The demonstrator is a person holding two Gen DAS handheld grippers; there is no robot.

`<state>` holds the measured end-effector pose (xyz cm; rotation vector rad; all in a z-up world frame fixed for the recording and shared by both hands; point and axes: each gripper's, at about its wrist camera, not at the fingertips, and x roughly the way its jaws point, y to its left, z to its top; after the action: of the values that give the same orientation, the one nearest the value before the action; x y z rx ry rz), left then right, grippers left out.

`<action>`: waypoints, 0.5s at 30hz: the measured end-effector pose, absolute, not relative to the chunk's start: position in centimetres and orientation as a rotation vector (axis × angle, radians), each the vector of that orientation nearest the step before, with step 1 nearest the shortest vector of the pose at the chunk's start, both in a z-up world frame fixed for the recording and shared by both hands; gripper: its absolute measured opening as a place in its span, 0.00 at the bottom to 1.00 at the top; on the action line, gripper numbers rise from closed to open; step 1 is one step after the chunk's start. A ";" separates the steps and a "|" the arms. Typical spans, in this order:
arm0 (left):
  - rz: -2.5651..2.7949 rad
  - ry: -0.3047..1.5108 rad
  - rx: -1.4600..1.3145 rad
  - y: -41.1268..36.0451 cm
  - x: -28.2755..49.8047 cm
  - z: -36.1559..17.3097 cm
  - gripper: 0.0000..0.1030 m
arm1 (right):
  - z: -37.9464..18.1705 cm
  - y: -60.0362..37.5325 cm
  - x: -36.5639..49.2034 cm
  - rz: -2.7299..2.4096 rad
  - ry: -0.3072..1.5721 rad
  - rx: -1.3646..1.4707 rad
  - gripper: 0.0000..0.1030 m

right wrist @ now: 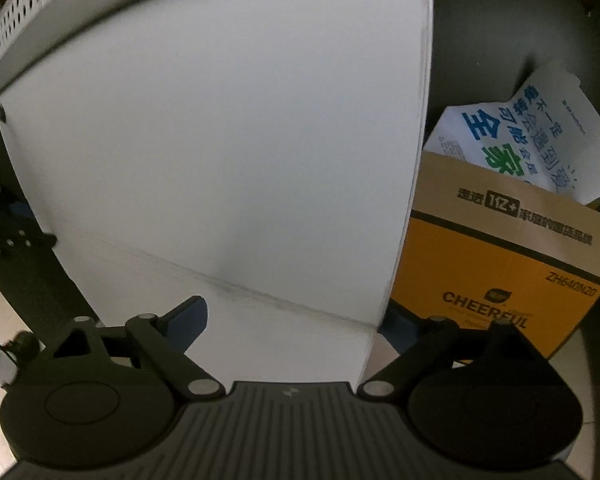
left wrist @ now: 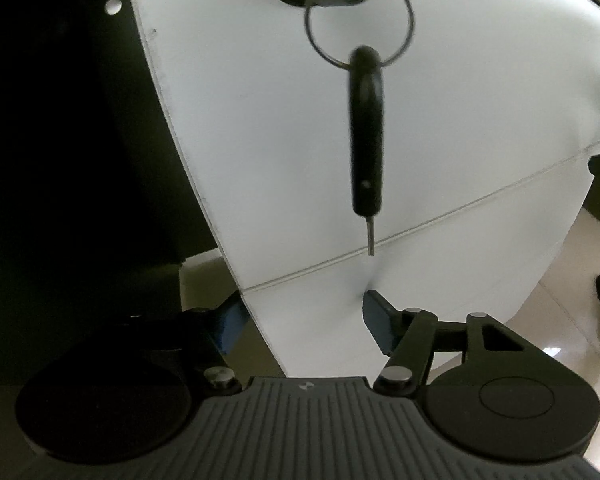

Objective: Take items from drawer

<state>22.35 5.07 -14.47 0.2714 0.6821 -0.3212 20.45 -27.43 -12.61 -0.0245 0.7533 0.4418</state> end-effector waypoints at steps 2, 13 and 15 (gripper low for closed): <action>-0.320 0.677 0.281 4.8 22.4 -14.6 0.63 | -12.6 -27.3 20.3 0.434 0.752 -0.015 0.93; -0.309 0.693 0.283 3.6 22.7 -14.6 0.62 | -12.1 -27.8 19.9 0.458 0.780 0.071 0.95; -0.312 0.693 0.294 3.4 22.5 -14.7 0.62 | -12.0 -27.7 19.5 0.472 0.785 0.070 0.96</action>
<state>22.47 3.39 -14.68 0.2938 0.6932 -0.3117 19.47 -27.73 -11.99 0.0696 0.7850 0.4717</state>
